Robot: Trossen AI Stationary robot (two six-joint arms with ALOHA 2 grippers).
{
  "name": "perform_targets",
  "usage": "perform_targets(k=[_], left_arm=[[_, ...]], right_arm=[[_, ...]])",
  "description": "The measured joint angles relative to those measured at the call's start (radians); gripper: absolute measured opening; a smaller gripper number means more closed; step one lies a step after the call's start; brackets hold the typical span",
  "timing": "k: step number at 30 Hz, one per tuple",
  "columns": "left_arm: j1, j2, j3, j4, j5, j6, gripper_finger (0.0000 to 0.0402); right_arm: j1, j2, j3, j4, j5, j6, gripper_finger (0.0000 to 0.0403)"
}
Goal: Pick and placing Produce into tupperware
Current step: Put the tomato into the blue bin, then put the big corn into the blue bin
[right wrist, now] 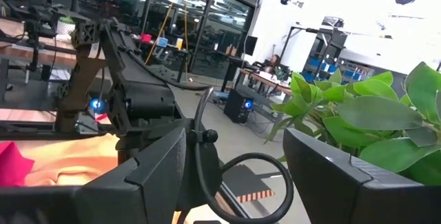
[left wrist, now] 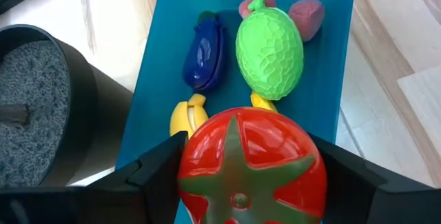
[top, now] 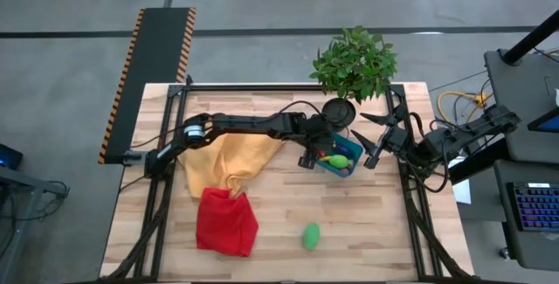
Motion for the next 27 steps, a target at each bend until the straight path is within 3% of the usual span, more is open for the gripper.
perform_targets(k=[7, 17, 27], left_arm=[[-0.001, 0.000, 0.000, 0.037, -0.005, 0.000, 0.0252], [-0.008, 0.000, 0.000, 0.070, -0.041, 0.000, 0.0344], [-0.135, -0.057, -0.002, -0.012, -0.265, -0.088, 0.0349]], right_arm=[[0.000, 0.000, 0.000, 0.000, 0.000, 0.000, 0.0238], [0.000, 0.000, 0.000, 0.000, 0.000, -0.014, 0.0238], [0.000, 0.000, 0.000, 0.000, 0.000, -0.019, 0.0238]])
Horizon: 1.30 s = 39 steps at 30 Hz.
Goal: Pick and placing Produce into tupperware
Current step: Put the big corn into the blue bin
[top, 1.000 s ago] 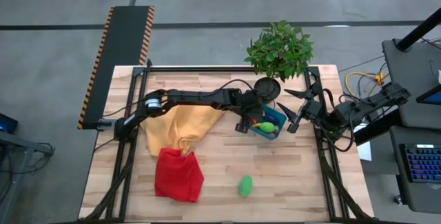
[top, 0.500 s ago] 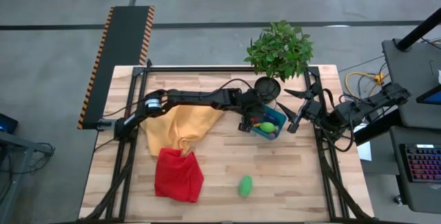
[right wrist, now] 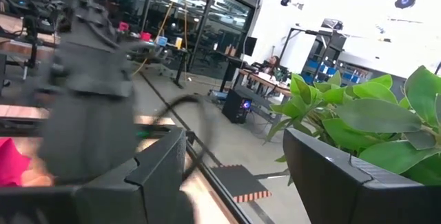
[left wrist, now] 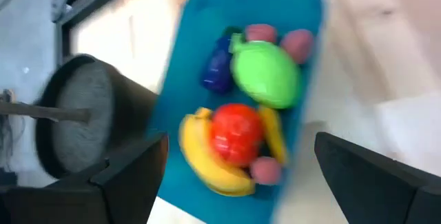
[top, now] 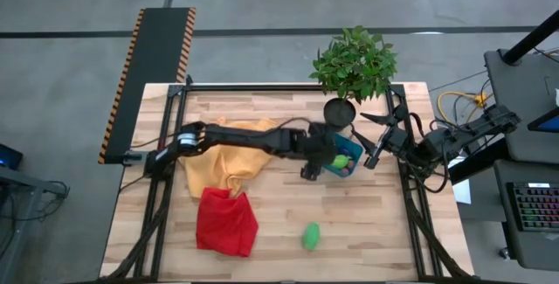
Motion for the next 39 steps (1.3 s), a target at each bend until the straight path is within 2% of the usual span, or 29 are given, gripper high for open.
perform_targets(k=[9, 16, 28, 33, 39], left_arm=[[-0.136, -0.043, 0.000, -0.043, -0.011, -0.288, 0.0349], [-0.206, -0.044, 0.021, -0.086, -0.072, -0.732, 0.0349], [-0.312, -0.037, 0.023, -0.130, 0.001, -1.405, 0.0349], [-0.358, 0.007, 0.023, -0.133, 0.051, -1.602, 0.0349], [-0.391, 0.043, 0.032, -0.134, 0.044, -1.767, 0.0349]], right_arm=[[0.000, 0.000, 0.000, -0.002, 0.000, 0.000, 0.0238], [0.000, 0.000, 0.000, -0.002, 0.000, -0.004, 0.0238], [0.000, 0.000, 0.000, 0.000, 0.000, -0.026, 0.0238], [0.000, 0.000, 0.000, 0.000, 0.000, -0.025, 0.0238], [0.000, 0.001, 0.000, 0.000, -0.001, -0.022, 0.0238]])
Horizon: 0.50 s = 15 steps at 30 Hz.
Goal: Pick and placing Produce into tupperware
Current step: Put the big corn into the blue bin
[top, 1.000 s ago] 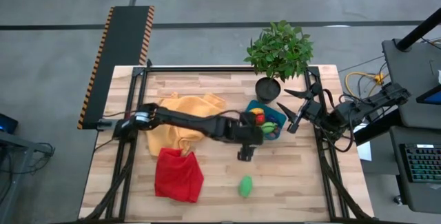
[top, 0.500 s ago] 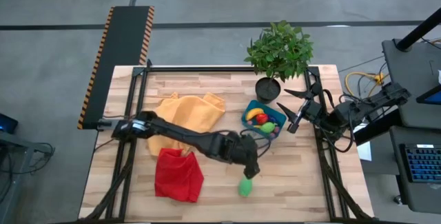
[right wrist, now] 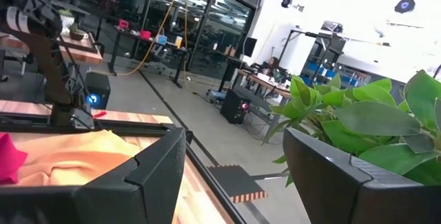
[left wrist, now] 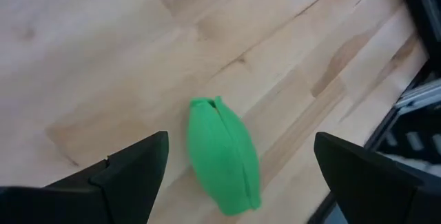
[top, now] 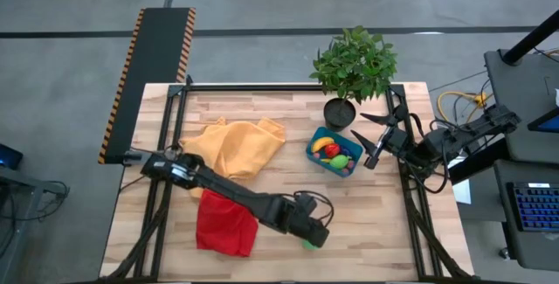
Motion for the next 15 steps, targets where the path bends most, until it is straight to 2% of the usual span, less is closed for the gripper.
perform_targets(k=[5, 13, 15], left_arm=[[-0.007, 0.032, 0.033, 0.006, 0.004, -0.081, 0.0349], [-0.007, 0.097, 0.046, 0.006, 0.161, -0.135, 0.0349], [-0.007, 0.101, 0.046, 0.006, 0.168, -0.136, 0.0349]], right_arm=[[0.000, 0.000, 0.000, 0.000, 0.000, 0.000, 0.0238], [0.000, 0.000, 0.000, -0.001, 0.000, 0.000, 0.0238], [0.000, 0.000, -0.001, -0.002, 0.000, 0.000, 0.0238]])
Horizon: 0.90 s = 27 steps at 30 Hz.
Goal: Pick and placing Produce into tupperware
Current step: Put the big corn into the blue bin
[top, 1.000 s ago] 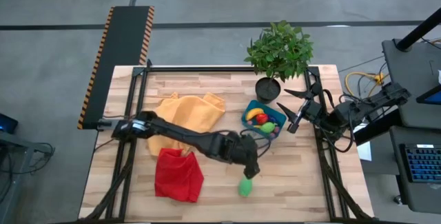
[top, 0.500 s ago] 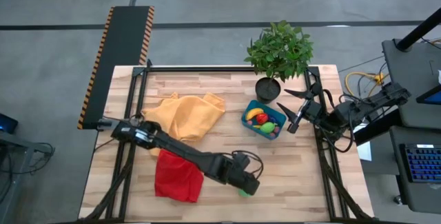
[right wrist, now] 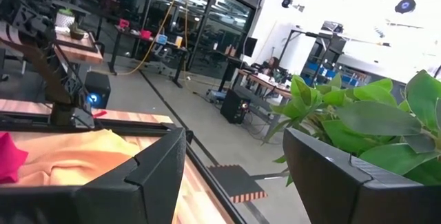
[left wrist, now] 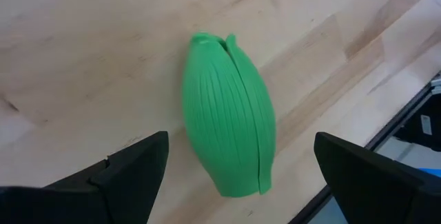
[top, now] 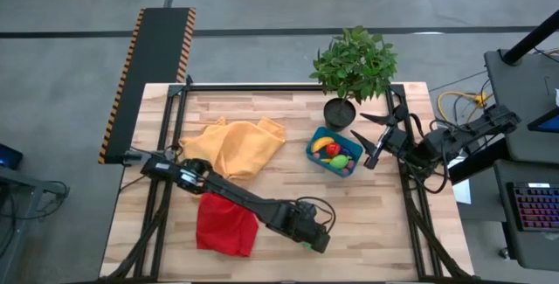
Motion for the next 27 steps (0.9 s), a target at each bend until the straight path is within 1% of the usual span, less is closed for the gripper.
perform_targets(k=[12, 16, 27], left_arm=[[0.013, 0.004, -0.009, 0.001, 0.029, -0.001, 0.0349], [0.019, 0.005, -0.010, 0.003, 0.069, -0.001, 0.0349], [0.036, 0.008, -0.050, 0.017, 0.109, -0.009, 0.0349]], right_arm=[[0.000, 0.000, -0.005, -0.023, 0.000, 0.000, 0.0238], [0.000, 0.000, -0.005, -0.028, 0.000, 0.000, 0.0238], [0.000, 0.000, -0.006, -0.028, 0.000, 0.000, 0.0238]])
